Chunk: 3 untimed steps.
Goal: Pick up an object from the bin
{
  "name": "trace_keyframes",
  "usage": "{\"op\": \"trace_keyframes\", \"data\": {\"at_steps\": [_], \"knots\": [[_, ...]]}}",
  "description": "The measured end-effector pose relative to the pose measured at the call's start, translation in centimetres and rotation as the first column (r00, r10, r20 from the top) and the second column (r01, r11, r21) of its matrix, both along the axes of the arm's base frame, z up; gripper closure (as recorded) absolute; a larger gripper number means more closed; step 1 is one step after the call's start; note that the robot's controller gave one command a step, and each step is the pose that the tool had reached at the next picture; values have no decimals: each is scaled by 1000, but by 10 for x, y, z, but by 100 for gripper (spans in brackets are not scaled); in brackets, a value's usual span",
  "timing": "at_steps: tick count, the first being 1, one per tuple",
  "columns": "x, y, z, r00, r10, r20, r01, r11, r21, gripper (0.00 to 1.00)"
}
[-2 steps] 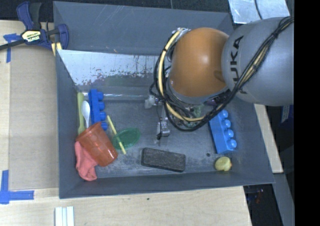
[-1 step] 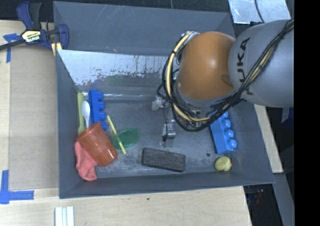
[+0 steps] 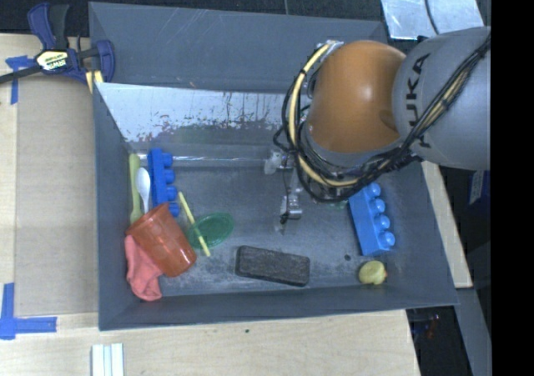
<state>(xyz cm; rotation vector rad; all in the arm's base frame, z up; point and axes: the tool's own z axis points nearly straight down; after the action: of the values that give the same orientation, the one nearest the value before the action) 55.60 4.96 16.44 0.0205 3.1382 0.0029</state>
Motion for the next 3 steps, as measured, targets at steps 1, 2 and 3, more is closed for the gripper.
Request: {"op": "trace_keyframes", "data": {"at_steps": [1, 2, 3], "knots": [[8, 46, -19, 1000, -4, 2, 4, 1000, -2, 0], [-15, 58, -68, 976, 219, 10, -219, 976, -4, 0], [-21, 121, -89, 984, 176, 14, -176, 984, 0, 0]]}}
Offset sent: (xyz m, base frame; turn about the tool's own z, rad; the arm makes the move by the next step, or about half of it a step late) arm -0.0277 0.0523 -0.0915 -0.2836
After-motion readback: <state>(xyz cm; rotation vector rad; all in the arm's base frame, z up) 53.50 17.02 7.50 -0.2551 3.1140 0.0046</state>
